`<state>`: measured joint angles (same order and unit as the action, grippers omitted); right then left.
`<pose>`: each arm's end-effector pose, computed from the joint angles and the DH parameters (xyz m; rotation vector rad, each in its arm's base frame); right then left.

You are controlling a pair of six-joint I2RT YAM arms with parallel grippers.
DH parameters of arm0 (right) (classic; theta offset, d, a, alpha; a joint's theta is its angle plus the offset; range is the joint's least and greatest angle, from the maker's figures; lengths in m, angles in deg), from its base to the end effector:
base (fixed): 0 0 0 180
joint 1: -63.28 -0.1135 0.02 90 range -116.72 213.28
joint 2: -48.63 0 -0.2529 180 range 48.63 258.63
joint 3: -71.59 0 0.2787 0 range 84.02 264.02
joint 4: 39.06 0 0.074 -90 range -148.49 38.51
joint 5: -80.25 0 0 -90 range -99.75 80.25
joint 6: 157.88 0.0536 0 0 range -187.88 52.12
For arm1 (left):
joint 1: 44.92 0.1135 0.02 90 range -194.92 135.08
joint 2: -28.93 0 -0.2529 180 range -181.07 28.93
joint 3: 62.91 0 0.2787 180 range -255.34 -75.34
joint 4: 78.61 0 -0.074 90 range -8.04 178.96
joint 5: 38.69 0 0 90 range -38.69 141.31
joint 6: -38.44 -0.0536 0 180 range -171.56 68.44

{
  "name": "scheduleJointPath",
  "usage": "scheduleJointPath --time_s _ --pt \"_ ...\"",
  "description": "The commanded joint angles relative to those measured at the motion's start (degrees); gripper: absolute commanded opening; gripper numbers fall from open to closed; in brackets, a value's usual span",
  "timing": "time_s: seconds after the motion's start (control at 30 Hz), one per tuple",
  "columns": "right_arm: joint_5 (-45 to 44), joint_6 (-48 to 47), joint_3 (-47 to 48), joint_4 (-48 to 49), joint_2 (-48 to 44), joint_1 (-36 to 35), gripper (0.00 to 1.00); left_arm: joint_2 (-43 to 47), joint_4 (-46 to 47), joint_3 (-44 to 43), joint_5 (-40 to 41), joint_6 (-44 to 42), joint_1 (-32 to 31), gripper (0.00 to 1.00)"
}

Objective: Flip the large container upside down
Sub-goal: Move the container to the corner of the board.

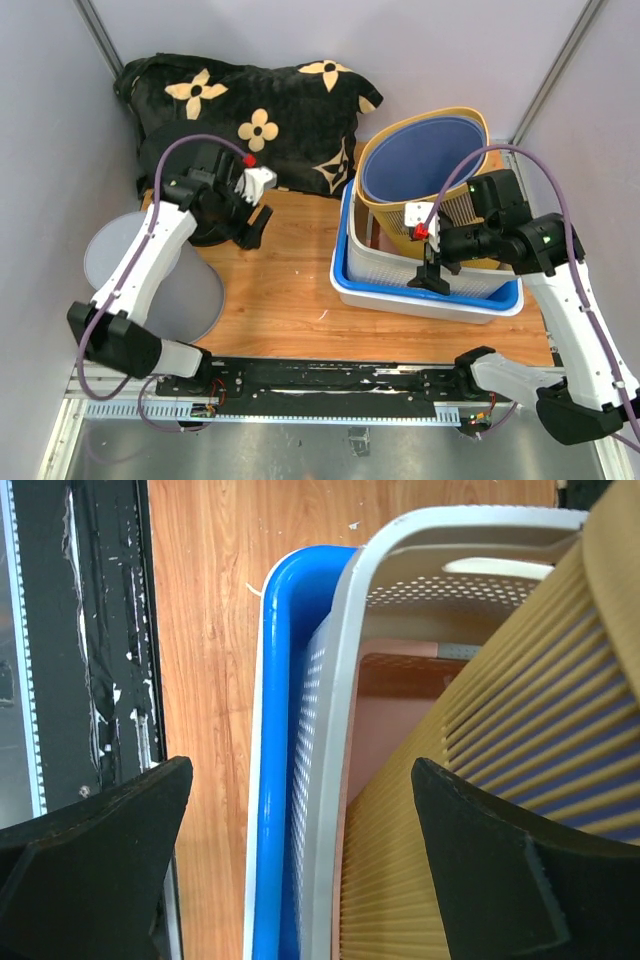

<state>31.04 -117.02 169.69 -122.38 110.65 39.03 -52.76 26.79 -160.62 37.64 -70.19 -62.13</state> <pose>0.1720 0.1159 0.4168 -1.5745 1.5757 0.6143 0.2991 -0.1059 0.3331 0.8751 2.4238 -0.2997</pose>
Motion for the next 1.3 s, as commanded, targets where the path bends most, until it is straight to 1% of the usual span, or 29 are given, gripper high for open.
scheduleJointPath --time_s 0.0,0.1,0.2,0.27,0.4,0.6,0.7,0.77,0.83,0.97,1.0,1.07,1.1,1.17,1.23,1.27 --pt "3.4 1.1 0.8 -0.5 -1.3 5.1 0.94 7.4 -8.4 6.2 -1.2 -12.4 1.0 0.73" --pt "4.2 1.6 0.2 0.0 -1.5 7.0 0.94 11.7 -11.9 13.2 1.8 -18.9 1.1 0.72" --pt "4.0 2.1 -0.3 0.6 -1.5 7.8 0.95 16.1 -16.0 20.2 7.4 -25.0 1.0 0.78" --pt "4.2 2.1 -0.8 0.9 -1.7 8.2 0.94 19.9 -16.1 24.6 11.0 -28.4 1.0 0.82" --pt "5.6 3.2 -2.1 2.3 -2.1 9.6 0.94 24.8 -16.2 33.0 16.1 -34.7 1.0 0.83" --pt "6.1 3.9 -3.5 3.1 -3.8 11.6 0.95 31.0 -16.1 40.5 19.2 -47.0 1.1 0.83" --pt "5.9 4.0 -3.8 2.5 -5.1 12.2 0.95 29.9 -16.0 43.1 24.3 -48.8 1.5 0.82" --pt "5.9 4.0 -4.5 2.5 -5.9 12.6 0.95 27.7 -14.8 42.1 24.1 -49.0 3.1 0.81" --pt "6.4 3.9 -5.4 2.6 -6.9 13.2 0.95 25.4 -12.0 38.7 21.4 -48.9 6.0 0.8" --pt "7.1 4.1 -6.0 2.6 -7.8 13.9 0.95 17.7 -10.5 31.2 16.9 -46.3 11.5 0.8" --pt "7.1 4.1 -6.0 2.6 -7.9 14.0 0.95 16.3 -7.9 29.8 16.3 -44.6 12.1 0.79" --pt "7.2 4.0 -6.0 2.2 -8.0 14.1 0.95 13.6 -0.7 26.0 14.6 -37.1 12.3 0.79" --pt "7.2 3.9 -6.0 2.2 -8.1 14.1 0.95 11.7 -0.4 22.1 11.1 -33.5 12.3 0.8" --pt "7.5 3.8 -6.2 2.2 -7.9 14.5 0.95 8.6 -1.0 14.0 -1.6 -26.8 12.3 0.8" --pt "8.4 4.0 -6.2 2.2 -7.7 15.6 0.95 7.1 -3.3 8.3 -17.1 -26.1 11.9 0.82" --pt "9.0 4.1 -6.2 2.1 -7.5 16.5 0.95 6.6 -4.9 6.4 -23.3 -28.6 10.5 0.82"
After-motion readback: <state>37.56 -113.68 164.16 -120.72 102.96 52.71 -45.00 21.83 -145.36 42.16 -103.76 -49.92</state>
